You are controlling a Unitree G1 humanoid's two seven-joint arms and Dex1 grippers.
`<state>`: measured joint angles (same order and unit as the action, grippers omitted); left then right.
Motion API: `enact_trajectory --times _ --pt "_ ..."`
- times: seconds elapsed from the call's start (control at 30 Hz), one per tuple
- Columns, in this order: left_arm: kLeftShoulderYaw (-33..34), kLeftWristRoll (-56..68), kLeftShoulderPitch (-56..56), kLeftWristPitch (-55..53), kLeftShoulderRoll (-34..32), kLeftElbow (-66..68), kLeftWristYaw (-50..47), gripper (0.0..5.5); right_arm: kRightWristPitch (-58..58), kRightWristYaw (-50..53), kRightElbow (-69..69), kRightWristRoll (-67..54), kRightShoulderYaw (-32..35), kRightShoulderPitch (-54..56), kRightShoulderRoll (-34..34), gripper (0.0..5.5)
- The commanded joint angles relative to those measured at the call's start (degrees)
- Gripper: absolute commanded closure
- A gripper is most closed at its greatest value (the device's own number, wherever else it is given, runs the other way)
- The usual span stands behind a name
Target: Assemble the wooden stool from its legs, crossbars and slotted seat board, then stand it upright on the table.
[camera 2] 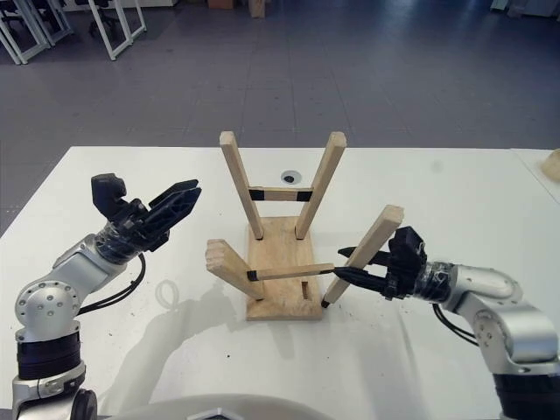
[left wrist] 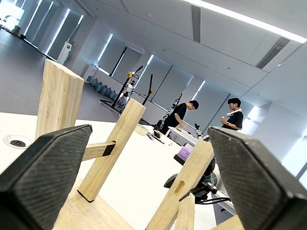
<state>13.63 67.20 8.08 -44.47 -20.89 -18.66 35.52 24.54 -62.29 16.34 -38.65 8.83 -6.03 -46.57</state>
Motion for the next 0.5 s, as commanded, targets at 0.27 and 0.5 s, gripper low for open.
enact_trajectory --times 0.27,0.5 --pt "0.07 -4.41 0.98 3.57 0.05 2.11 -1.44 1.03 -2.17 2.65 9.11 1.24 -3.71 -6.41 4.48 3.46" --pt "0.49 -13.92 1.50 9.04 0.51 7.99 -6.81 1.03 -6.49 -1.60 13.48 -3.61 1.54 -5.37 5.10 3.46"
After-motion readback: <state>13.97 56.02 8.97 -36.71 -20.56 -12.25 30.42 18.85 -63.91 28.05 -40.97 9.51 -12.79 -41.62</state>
